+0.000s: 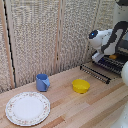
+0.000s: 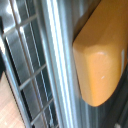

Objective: Kindly employ your clamp to softly take hold of the bread. Delicately rest it on the oven pan, verifying that it is even on the surface. Using your clamp and attentiveness, smoothly glide the pan into the oven and along the appropriate brackets, securing it in position.

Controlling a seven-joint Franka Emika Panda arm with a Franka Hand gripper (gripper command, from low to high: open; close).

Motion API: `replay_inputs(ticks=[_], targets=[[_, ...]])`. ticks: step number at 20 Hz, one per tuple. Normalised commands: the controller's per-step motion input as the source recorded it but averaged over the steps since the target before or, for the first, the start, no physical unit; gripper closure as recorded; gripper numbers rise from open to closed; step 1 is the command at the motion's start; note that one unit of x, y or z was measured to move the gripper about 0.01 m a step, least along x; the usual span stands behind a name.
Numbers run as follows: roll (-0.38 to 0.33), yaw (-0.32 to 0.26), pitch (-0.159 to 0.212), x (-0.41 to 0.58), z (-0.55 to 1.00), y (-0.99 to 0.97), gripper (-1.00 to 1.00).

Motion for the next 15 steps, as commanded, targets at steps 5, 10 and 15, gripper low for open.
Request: replay_inputs(ticks=[5,10,15], targets=[[-0.048,0.000,0.019,0.077,0.32,0.42,-1.00],[0.002,-0.004,0.063,0.137,0.33,0.61,-1.00],[0.092,-0.015,0.104,0.106,0.80,0.03,-1.00]])
